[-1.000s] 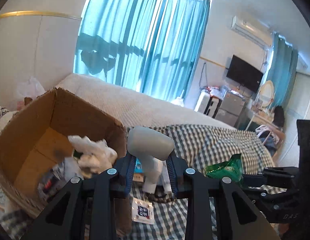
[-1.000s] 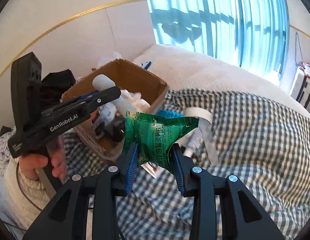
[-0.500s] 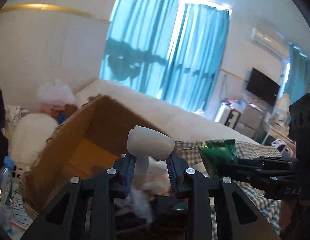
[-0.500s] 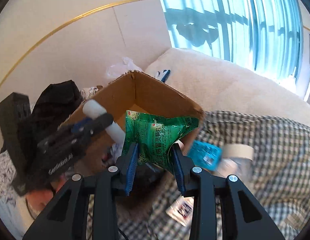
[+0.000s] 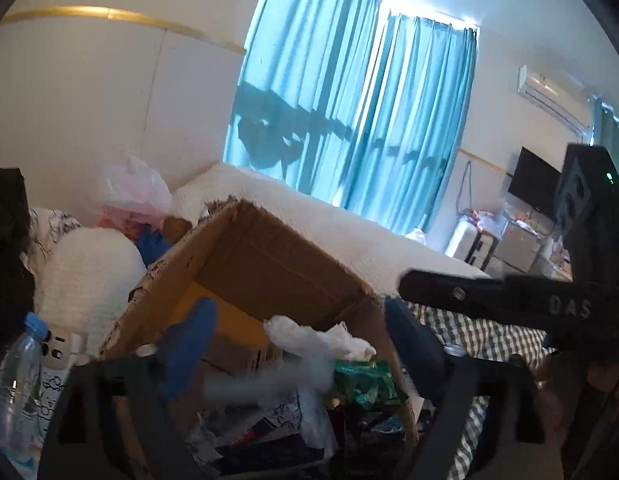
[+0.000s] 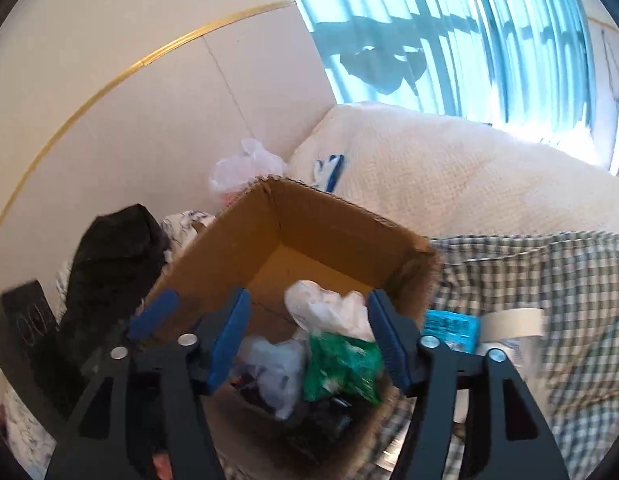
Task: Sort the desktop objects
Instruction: 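Carry the green packet and white tube over the box and release them, then grasp the white sachet with the left gripper and lift it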
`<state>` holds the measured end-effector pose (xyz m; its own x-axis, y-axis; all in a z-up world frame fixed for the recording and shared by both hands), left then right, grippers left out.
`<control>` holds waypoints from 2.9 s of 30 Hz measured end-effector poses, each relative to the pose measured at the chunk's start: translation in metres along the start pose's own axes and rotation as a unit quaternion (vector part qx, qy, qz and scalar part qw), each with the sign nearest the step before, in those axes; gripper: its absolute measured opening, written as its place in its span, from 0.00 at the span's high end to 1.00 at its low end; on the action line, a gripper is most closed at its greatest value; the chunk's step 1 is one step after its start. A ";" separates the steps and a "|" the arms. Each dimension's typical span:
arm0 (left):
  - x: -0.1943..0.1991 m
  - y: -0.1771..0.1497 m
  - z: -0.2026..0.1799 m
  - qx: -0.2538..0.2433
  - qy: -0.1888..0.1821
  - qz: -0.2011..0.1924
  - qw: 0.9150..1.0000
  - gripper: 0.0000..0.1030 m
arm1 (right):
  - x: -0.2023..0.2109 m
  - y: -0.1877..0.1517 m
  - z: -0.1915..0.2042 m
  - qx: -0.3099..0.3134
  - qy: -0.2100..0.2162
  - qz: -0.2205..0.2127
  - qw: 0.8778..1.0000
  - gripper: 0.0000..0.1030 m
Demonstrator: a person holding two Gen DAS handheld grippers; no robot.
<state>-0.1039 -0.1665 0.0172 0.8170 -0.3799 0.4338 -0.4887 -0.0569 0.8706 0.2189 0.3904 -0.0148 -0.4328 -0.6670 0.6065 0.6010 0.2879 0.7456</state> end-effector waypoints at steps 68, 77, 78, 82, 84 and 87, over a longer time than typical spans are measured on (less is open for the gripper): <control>-0.079 -0.200 -0.136 -0.239 0.011 0.187 0.953 0.35 | 0.088 -0.128 -0.140 -0.018 -0.174 0.132 0.976 0.39; -0.066 -0.203 -0.135 -0.225 -0.014 0.200 0.954 0.58 | 0.070 -0.127 -0.155 -0.014 -0.193 0.154 0.969 0.38; -0.064 -0.202 -0.135 -0.222 -0.015 0.203 0.954 0.62 | 0.065 -0.126 -0.160 -0.014 -0.196 0.157 0.968 0.38; -0.059 -0.194 -0.137 -0.211 -0.015 0.201 0.957 0.75 | 0.043 -0.120 -0.180 -0.035 -0.170 0.167 0.970 0.39; -0.052 -0.192 -0.137 -0.200 -0.027 0.203 0.958 0.81 | 0.032 -0.117 -0.192 -0.052 -0.162 0.170 0.971 0.39; -0.043 -0.188 -0.138 -0.174 -0.070 0.209 0.960 0.88 | 0.016 -0.114 -0.203 -0.045 -0.179 0.177 0.967 0.39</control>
<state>-0.0050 -0.0115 -0.1332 0.5099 -0.4245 0.7482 -0.6129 0.4310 0.6622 0.2796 0.2070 -0.1462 -0.3843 -0.2524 0.8880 0.8030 0.3832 0.4564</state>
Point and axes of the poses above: each gripper's, at about its wrist camera, not at the fingertips, and x roughly against the way its jaws point, z to its left, y to its top, the point moved 1 cm from there along -x, roughly the way its jaws point, and after that the axes turned 11 degrees about y, right-handed, at the moved point
